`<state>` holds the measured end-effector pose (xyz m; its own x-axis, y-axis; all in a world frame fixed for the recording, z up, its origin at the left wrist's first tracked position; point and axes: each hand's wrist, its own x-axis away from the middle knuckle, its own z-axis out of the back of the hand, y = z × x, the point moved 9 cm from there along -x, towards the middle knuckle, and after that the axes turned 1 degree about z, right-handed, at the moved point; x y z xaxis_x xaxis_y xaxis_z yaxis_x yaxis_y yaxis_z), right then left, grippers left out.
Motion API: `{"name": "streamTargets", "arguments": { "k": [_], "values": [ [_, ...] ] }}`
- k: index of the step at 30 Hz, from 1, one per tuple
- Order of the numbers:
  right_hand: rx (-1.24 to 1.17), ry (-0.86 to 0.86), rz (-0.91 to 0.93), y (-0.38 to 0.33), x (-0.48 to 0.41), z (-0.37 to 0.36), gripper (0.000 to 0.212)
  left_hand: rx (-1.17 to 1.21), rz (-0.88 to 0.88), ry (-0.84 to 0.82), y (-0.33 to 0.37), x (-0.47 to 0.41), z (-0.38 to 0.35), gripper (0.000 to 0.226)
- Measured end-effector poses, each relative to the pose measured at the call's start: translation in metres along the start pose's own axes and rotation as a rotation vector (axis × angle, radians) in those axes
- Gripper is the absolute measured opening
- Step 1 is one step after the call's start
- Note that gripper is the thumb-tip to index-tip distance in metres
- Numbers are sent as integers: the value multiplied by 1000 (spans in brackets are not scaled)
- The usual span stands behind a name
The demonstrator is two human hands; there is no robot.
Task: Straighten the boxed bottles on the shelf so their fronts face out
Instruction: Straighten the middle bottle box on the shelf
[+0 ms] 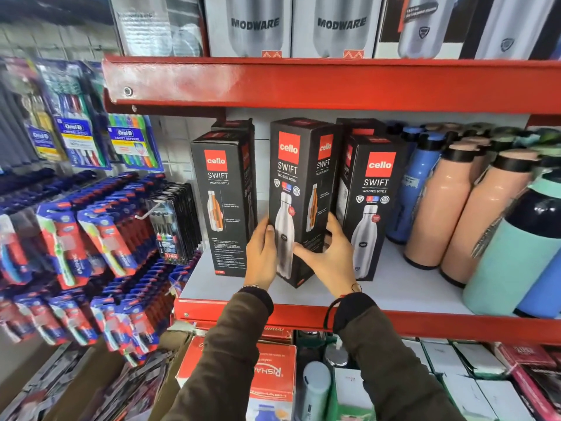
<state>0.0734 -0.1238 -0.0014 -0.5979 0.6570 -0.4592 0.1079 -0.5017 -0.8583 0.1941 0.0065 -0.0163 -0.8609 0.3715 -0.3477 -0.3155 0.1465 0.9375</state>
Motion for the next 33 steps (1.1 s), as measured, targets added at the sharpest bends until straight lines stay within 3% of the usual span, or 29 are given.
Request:
{"name": "streamTargets", "arguments": {
  "k": [3, 13, 33],
  "values": [
    [-42, -64, -4, 2, -1, -4, 100, 23, 11, -21, -8, -2, 3, 44],
    [-35, -129, 68, 4, -3, -13, 67, -11, -65, -4, -13, 1, 4, 38],
    [97, -74, 37, 16, 0, -18, 60, -68, -72, -3, -16, 5, -1, 34]
  ]
}}
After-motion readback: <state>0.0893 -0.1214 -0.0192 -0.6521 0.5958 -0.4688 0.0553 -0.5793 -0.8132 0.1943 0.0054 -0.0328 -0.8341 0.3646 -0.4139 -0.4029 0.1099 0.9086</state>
